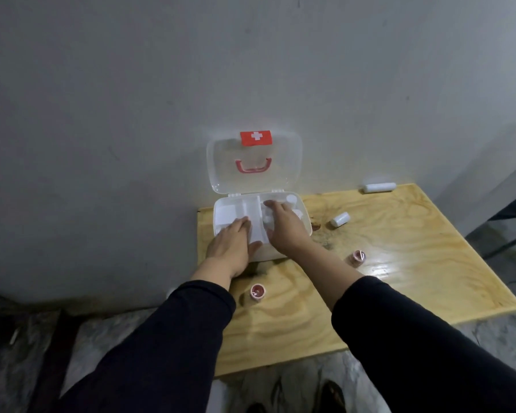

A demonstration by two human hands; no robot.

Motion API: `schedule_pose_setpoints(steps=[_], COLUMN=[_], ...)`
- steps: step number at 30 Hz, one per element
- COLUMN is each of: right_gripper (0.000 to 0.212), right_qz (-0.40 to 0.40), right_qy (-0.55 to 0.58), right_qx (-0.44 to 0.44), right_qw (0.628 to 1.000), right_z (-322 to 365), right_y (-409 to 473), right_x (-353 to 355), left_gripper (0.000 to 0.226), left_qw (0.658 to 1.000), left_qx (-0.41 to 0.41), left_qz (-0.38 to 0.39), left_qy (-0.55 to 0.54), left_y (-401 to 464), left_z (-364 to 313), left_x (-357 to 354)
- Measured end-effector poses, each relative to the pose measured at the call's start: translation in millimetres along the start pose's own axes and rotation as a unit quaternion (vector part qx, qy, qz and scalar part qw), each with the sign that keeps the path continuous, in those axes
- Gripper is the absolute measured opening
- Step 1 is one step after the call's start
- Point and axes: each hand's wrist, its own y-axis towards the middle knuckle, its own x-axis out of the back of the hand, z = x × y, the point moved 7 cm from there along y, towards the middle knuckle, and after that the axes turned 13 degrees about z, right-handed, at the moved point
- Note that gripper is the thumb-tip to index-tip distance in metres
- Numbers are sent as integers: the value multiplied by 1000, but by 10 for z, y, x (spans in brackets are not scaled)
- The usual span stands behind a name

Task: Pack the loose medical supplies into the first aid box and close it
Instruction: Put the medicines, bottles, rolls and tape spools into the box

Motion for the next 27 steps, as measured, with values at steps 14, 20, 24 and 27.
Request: schedule_pose_setpoints(steps=[14,20,24,27], right_gripper=[41,33,36,37], right_qz=[15,-30,-18,4], right_qy=[64,65,22,-4], right_qx=[-32,-74,-110,-133], right_qw=[997,995,994,991], right_z=[-96,-514,-955,-1330], right_y=[-51,-160,-236,-225], right_x=[413,956,1194,1346], left_gripper=[53,42,44,45], left_qw=[997,996,992,987], left_qx=[5,-49,-68,-68], left_qz=[27,28,53,85], left_qy=[68,71,94,115], left_y=[72,347,592,814], left_z=[-297,-894,-1298,-1527], left_x=[422,698,601,453])
